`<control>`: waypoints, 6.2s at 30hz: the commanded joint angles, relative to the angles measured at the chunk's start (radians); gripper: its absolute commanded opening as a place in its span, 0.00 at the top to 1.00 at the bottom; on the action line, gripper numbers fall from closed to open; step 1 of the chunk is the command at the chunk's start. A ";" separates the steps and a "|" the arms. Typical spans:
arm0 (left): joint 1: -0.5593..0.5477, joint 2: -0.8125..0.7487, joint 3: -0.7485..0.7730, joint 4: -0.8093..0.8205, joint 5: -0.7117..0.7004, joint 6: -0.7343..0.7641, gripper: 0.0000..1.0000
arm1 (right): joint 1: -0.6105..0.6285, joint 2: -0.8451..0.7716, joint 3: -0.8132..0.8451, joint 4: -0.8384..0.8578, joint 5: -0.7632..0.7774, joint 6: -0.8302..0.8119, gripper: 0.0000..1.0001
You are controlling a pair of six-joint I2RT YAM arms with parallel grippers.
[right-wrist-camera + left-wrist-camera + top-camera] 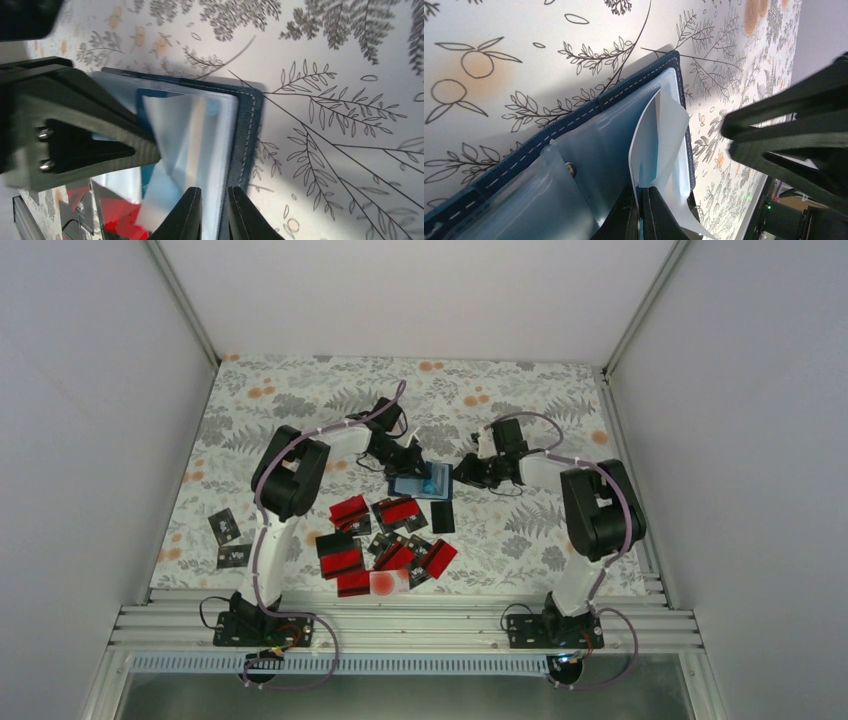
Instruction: Put the credit cards into the card holder
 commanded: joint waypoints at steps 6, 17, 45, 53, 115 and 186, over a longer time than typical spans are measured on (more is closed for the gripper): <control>-0.006 0.012 -0.055 -0.001 -0.080 -0.039 0.98 | -0.008 -0.087 -0.094 0.010 0.053 -0.039 0.87; -0.016 0.009 -0.054 0.006 -0.080 -0.047 0.98 | 0.015 0.031 -0.087 0.077 -0.003 -0.049 0.95; -0.047 -0.063 -0.079 0.011 -0.144 -0.078 0.77 | 0.027 0.002 -0.102 0.060 0.028 -0.045 0.95; -0.047 -0.102 -0.068 -0.034 -0.195 -0.062 0.66 | 0.025 -0.030 -0.096 0.036 0.043 -0.050 0.95; -0.064 -0.202 -0.196 -0.005 -0.442 0.099 0.90 | 0.044 0.097 -0.014 0.182 -0.318 0.193 0.82; -0.058 -0.239 -0.243 0.135 -0.323 0.039 0.97 | 0.044 0.122 0.226 -0.149 -0.154 -0.018 0.56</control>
